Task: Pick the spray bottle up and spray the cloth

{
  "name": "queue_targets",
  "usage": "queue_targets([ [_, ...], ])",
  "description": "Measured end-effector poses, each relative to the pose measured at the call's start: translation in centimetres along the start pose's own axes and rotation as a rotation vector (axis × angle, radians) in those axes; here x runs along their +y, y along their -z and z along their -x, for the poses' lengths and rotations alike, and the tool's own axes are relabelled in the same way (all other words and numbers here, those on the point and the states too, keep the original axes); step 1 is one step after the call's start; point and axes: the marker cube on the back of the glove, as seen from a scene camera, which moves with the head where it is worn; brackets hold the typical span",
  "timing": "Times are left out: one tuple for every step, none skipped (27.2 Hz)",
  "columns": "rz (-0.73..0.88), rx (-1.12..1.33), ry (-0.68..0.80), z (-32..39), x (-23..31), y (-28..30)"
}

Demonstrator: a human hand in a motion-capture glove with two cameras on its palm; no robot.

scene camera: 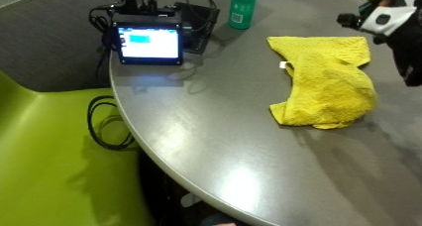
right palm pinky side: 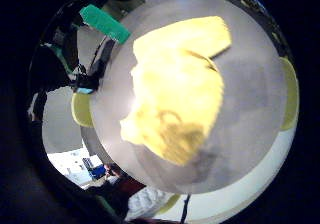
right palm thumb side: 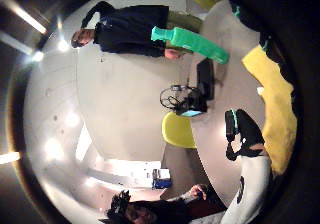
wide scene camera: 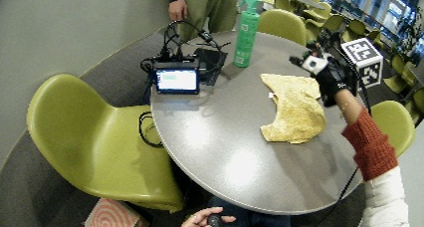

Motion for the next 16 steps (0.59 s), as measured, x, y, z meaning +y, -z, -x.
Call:
queue_targets([
  [0.012, 0.027, 0.006, -0.4, 0.5, 0.4],
  [0.026, 0.056, 0.009, -0.9, 1.0, 0.6],
  [0.042, 0.087, 0.012, -1.4, 1.6, 0.7],
  [0.061, 0.124, 0.014, -1.9, 2.1, 0.6],
  [0.084, 0.167, 0.016, -2.4, 2.8, 0.4],
  [0.111, 0.213, 0.018, -2.9, 3.5, 0.1],
  [0.139, 0.259, 0.02, -3.4, 4.3, -0.3],
  [0.165, 0.303, 0.023, -3.9, 5.0, -0.7],
  [0.188, 0.341, 0.026, -4.4, 5.6, -1.0],
  [0.206, 0.372, 0.028, -4.9, 6.2, -1.1],
  [0.221, 0.395, 0.029, -5.2, 6.9, -1.2],
  [0.233, 0.411, 0.03, -5.3, 7.6, -1.1],
  [0.241, 0.427, 0.032, -5.3, 8.3, -0.8],
  [0.244, 0.449, 0.038, -5.5, 8.9, -0.4],
  [0.243, 0.48, 0.046, -5.7, 9.5, 0.1],
  [0.239, 0.518, 0.054, -6.0, 10.0, 0.6],
])
